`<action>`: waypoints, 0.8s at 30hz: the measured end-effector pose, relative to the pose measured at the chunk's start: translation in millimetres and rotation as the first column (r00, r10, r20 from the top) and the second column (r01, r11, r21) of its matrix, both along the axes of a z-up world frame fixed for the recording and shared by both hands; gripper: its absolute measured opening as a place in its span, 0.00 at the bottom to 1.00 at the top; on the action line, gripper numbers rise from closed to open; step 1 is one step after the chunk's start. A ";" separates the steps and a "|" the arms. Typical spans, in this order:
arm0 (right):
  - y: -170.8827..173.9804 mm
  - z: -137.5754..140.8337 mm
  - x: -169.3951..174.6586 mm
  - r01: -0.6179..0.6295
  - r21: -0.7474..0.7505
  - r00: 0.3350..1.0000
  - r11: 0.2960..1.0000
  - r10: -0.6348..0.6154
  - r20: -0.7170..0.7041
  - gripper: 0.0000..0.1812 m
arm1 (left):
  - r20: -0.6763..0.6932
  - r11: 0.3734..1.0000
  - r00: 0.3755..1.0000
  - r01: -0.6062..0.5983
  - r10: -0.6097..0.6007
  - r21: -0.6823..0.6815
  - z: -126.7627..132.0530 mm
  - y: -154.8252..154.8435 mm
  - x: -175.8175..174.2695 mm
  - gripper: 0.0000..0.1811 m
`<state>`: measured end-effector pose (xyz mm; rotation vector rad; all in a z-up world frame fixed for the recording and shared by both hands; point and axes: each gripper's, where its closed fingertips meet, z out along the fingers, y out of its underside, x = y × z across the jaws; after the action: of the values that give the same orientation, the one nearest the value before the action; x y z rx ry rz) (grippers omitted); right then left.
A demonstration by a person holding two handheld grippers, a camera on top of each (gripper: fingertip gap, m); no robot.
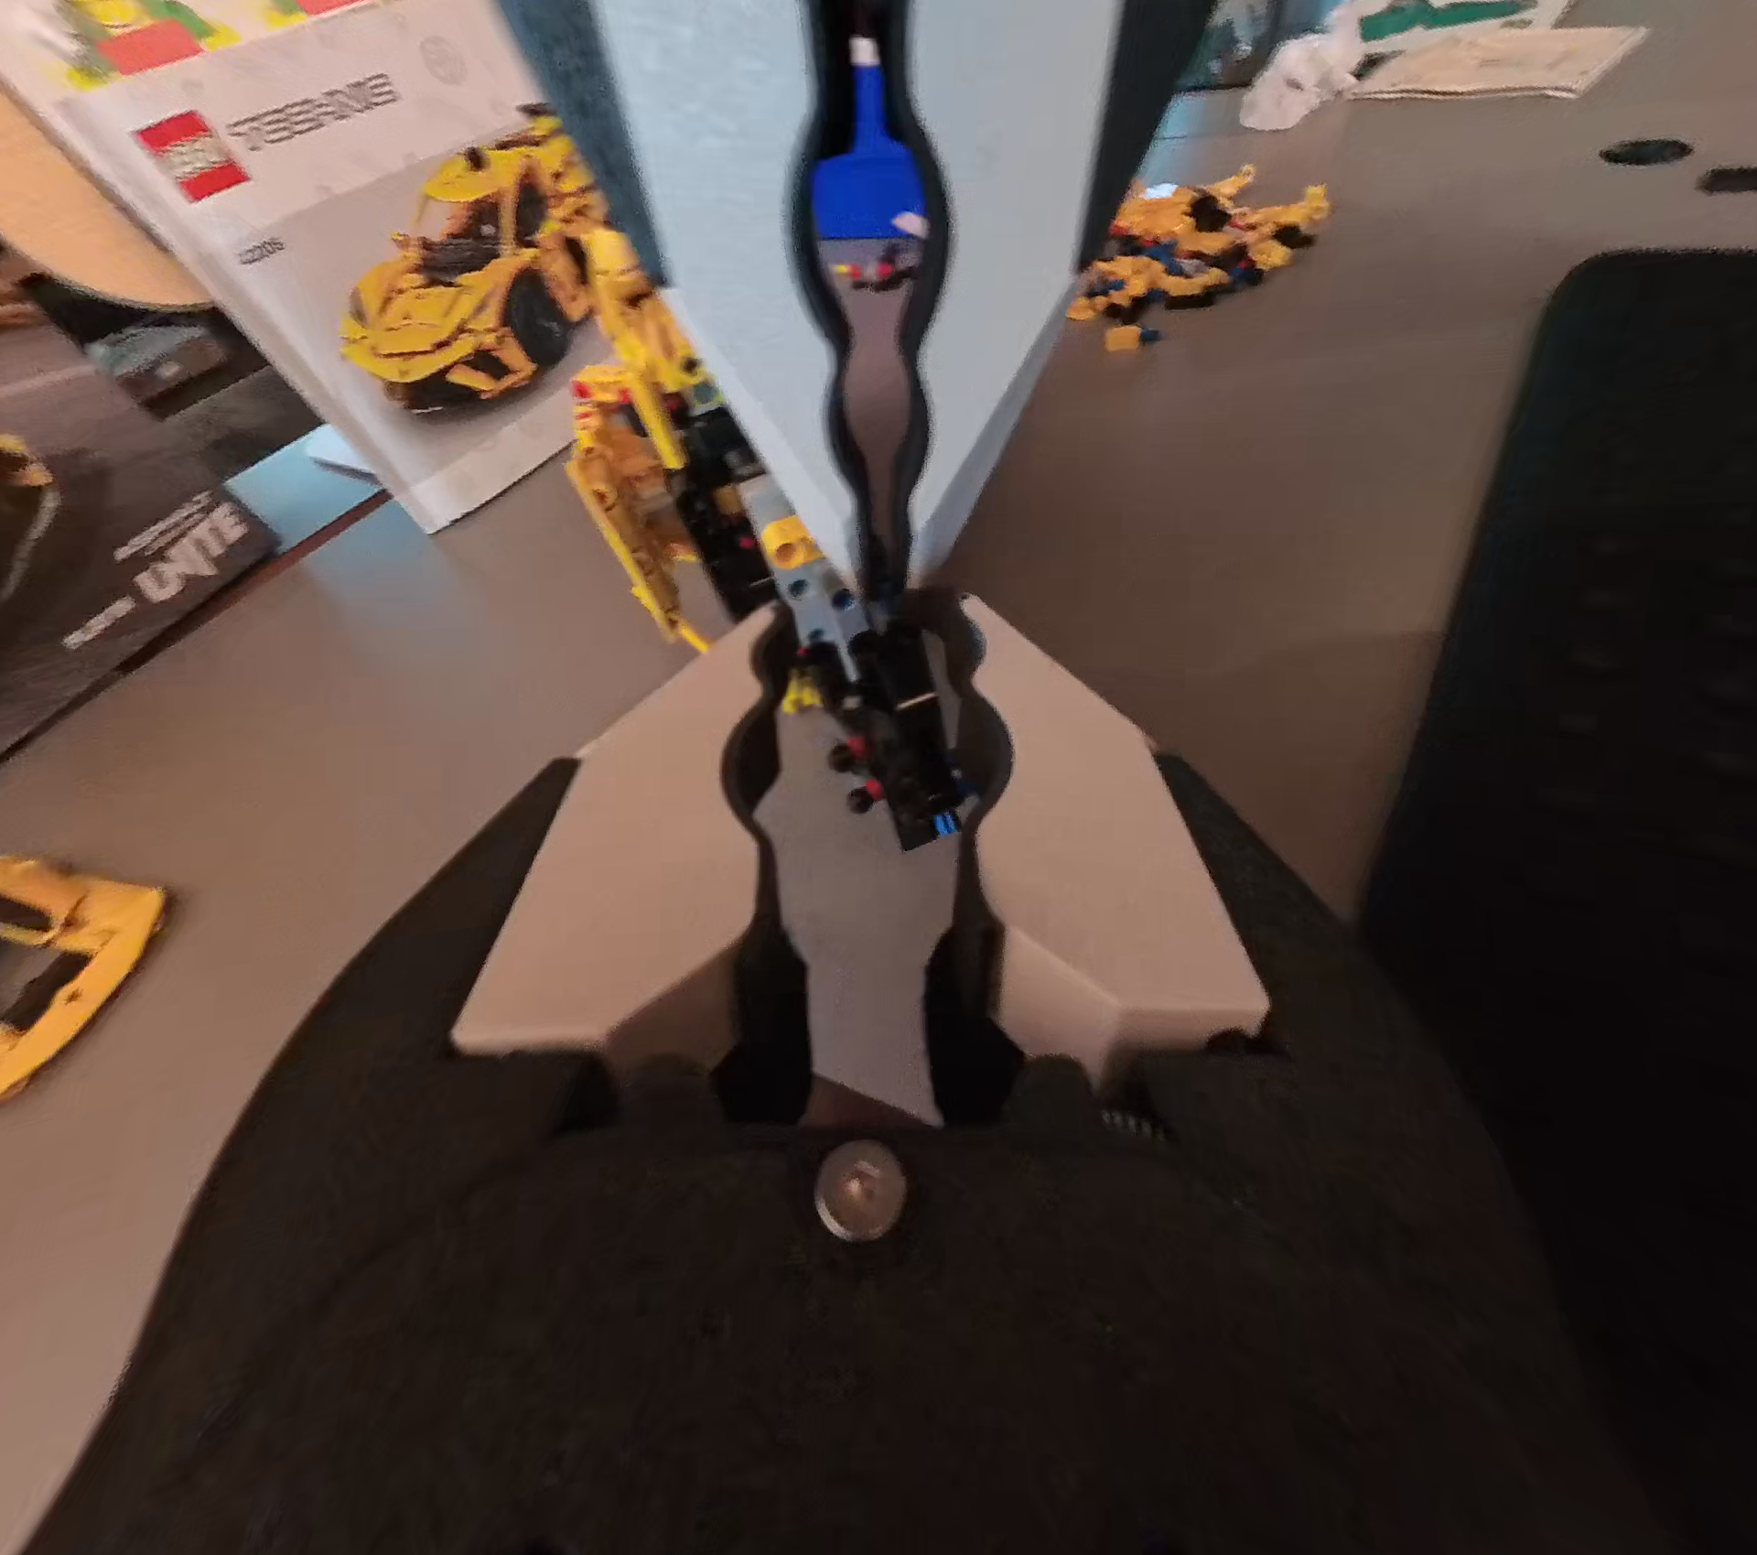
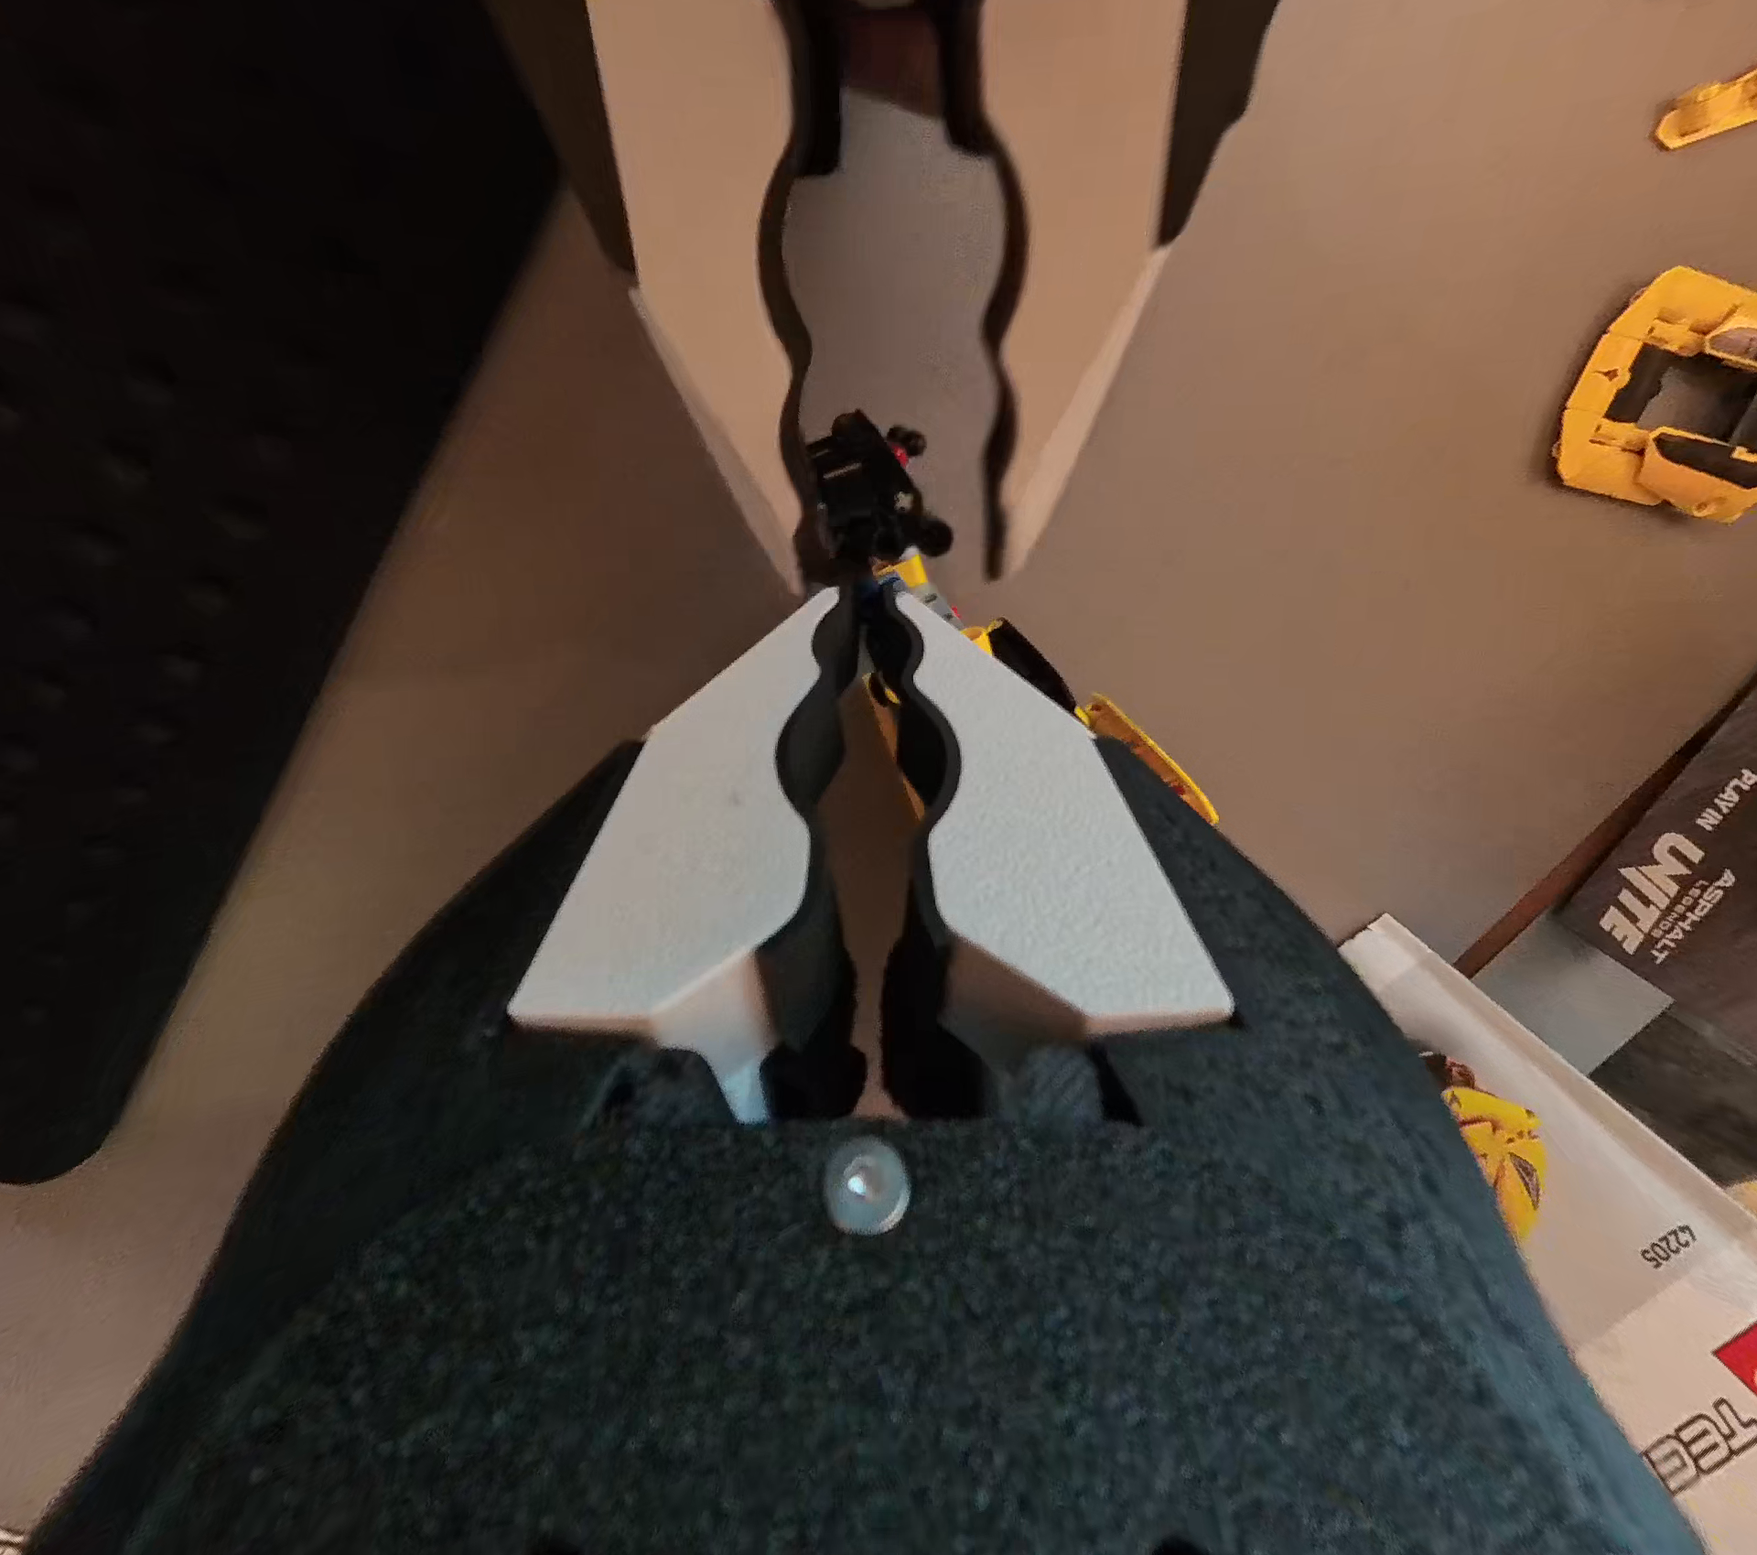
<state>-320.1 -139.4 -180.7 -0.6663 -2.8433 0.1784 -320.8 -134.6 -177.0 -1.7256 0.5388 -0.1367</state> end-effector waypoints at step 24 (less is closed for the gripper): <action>-1.5 1.1 4.7 0.017 -0.050 1.000 0.999 -0.017 -0.008 0.01 | 0.051 0.991 0.998 0.037 -0.031 -0.128 -21.1 4.6 8.8 0.14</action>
<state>-315.3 -140.8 -179.6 -0.6981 -2.8327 0.2496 -312.0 -130.0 -198.1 -1.8337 0.5329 -0.2422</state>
